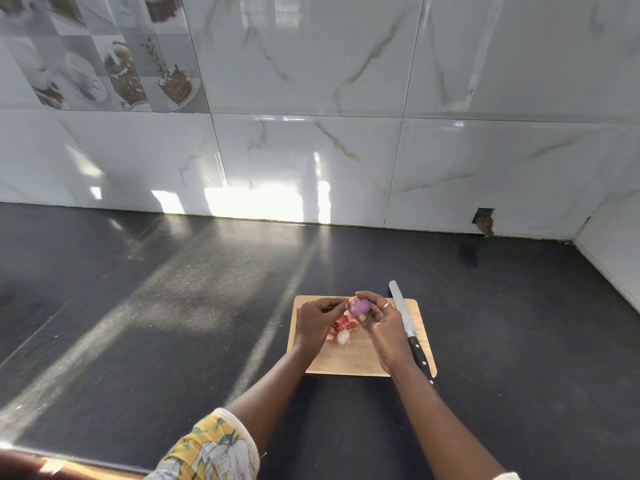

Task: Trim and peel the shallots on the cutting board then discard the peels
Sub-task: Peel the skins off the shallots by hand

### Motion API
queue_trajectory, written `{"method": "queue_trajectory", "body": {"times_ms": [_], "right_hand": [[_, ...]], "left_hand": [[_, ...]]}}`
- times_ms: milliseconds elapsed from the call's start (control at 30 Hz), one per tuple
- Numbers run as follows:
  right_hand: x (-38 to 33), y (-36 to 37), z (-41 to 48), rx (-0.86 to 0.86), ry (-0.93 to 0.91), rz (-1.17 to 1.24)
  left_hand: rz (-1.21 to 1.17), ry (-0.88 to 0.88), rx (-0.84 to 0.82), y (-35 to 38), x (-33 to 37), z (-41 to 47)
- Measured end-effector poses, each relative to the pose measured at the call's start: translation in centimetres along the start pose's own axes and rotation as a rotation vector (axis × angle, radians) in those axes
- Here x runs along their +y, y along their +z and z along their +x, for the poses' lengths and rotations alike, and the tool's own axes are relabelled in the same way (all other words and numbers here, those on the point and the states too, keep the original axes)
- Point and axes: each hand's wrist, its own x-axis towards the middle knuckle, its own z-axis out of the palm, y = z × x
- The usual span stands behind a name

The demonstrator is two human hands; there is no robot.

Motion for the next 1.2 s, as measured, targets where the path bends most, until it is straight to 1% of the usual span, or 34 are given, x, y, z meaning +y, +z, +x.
{"method": "queue_trajectory", "body": {"times_ms": [167,300,433,700,833,1000,1200], "right_hand": [[-0.3,0.1,-0.2,0.005,0.016,0.017],[-0.7,0.2,-0.5,-0.004,0.027,0.094],[-0.9,0.1,-0.7,-0.017,0.059,0.280],[-1.5,-0.1,-0.9,-0.004,0.218,0.610],[-1.6,0.0,-0.9,-0.023,0.292,0.645],[-1.8,0.0,-1.1,0.010,0.347,0.728],[-2.0,0.0,-1.1,0.011,0.335,0.667]], "left_hand": [[0.144,0.025,0.051,0.3,0.4,-0.1],[0.156,-0.038,0.083,0.3,0.7,0.0],[0.129,-0.086,0.090,0.1,0.9,0.0],[0.133,-0.103,0.111,-0.2,0.9,-0.3],[0.159,-0.100,0.098,0.0,0.9,-0.2],[0.187,-0.125,0.071,0.4,0.6,0.0],[0.205,-0.113,0.059,0.6,0.2,0.2]]}}
